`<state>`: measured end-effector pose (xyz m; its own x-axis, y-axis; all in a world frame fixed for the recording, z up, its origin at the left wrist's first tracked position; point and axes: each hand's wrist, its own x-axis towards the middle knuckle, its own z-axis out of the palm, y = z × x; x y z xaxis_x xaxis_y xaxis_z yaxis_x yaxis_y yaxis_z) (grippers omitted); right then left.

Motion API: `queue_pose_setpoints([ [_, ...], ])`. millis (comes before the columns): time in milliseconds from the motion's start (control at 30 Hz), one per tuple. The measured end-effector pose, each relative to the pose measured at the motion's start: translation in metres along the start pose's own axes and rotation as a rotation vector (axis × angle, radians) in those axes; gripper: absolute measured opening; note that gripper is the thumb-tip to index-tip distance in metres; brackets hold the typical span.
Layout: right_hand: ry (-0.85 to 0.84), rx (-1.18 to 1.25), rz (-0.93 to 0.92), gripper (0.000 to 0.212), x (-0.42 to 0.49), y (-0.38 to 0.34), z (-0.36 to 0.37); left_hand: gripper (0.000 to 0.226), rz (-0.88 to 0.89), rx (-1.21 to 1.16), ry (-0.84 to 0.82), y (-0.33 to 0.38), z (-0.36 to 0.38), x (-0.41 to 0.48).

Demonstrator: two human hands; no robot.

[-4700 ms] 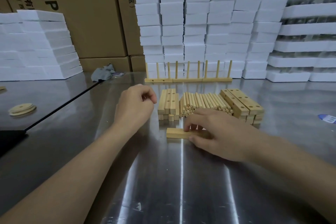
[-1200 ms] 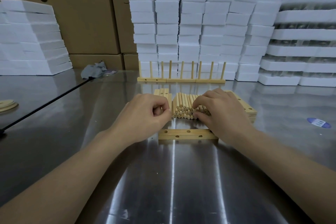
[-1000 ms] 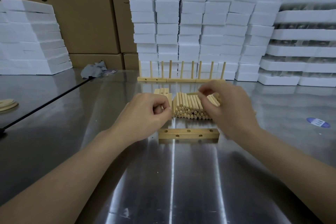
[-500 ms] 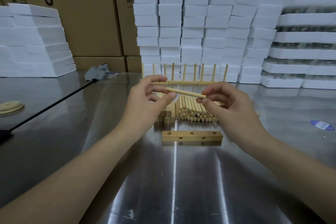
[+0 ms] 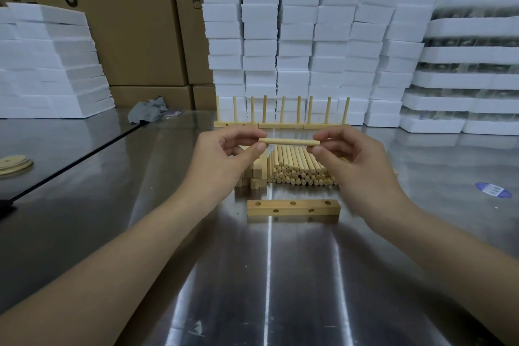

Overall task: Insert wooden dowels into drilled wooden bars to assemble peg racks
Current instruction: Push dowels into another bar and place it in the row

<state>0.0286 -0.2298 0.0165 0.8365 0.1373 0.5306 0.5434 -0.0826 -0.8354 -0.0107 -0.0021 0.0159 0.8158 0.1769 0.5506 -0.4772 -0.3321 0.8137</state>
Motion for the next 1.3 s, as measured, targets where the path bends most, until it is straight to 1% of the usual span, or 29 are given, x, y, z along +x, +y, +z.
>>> queue_pose_setpoints([
  [100, -0.048, 0.147, 0.085, 0.016, 0.002, -0.002, -0.003, 0.016, -0.020, 0.033, -0.087, 0.002, -0.003, 0.001],
  [167, -0.134, 0.268, 0.141, 0.017, 0.003, -0.003, -0.003, 0.014, -0.031, 0.096, -0.200, 0.002, -0.005, 0.003],
  [200, -0.183, 0.281, 0.143, 0.016, 0.002, -0.003, -0.003, 0.013, -0.038, 0.132, -0.259, 0.002, -0.006, 0.003],
  [300, -0.291, 0.152, 0.058, 0.014, -0.006, 0.001, 0.005, 0.013, -0.070, 0.195, -0.426, 0.002, -0.007, 0.002],
  [367, -0.318, 0.050, -0.025, 0.009, -0.010, 0.002, 0.009, 0.011, -0.083, 0.270, -0.534, 0.004, -0.011, 0.002],
  [400, -0.320, -0.005, -0.055, 0.009, -0.011, 0.002, 0.011, 0.012, -0.096, 0.326, -0.589, 0.005, -0.013, 0.003],
  [467, -0.321, -0.130, -0.091, 0.017, -0.012, 0.003, 0.012, 0.020, -0.155, 0.424, -0.685, 0.007, -0.019, 0.005],
  [533, -0.327, -0.201, -0.115, 0.020, -0.013, 0.003, 0.012, 0.023, -0.214, 0.491, -0.752, 0.007, -0.022, 0.005],
  [600, -0.329, -0.227, -0.134, 0.019, -0.014, 0.002, 0.012, 0.018, -0.229, 0.510, -0.761, 0.007, -0.019, 0.003],
  [667, -0.337, -0.230, -0.146, 0.018, -0.016, 0.002, 0.013, 0.015, -0.201, 0.503, -0.749, 0.007, -0.013, 0.001],
  [767, -0.368, -0.272, -0.172, 0.015, -0.015, 0.003, 0.014, 0.010, -0.164, 0.431, -0.764, 0.009, -0.004, -0.004],
  [900, -0.413, -0.333, -0.191, 0.015, -0.016, 0.004, 0.012, 0.011, -0.140, 0.379, -0.752, 0.006, 0.001, -0.007],
  [1000, -0.413, -0.388, -0.203, 0.018, -0.015, 0.004, 0.011, 0.009, -0.121, 0.367, -0.755, 0.003, 0.000, -0.006],
  [1133, -0.419, -0.440, -0.221, 0.021, -0.014, 0.002, 0.009, 0.015, -0.115, 0.394, -0.756, 0.001, 0.000, -0.006],
  [1233, -0.466, -0.463, -0.231, 0.022, -0.015, 0.000, 0.010, 0.009, -0.126, 0.372, -0.758, 0.002, 0.000, -0.006],
  [1300, -0.473, -0.461, -0.226, 0.020, -0.016, -0.001, 0.011, 0.011, -0.129, 0.363, -0.753, 0.001, 0.000, -0.007],
])
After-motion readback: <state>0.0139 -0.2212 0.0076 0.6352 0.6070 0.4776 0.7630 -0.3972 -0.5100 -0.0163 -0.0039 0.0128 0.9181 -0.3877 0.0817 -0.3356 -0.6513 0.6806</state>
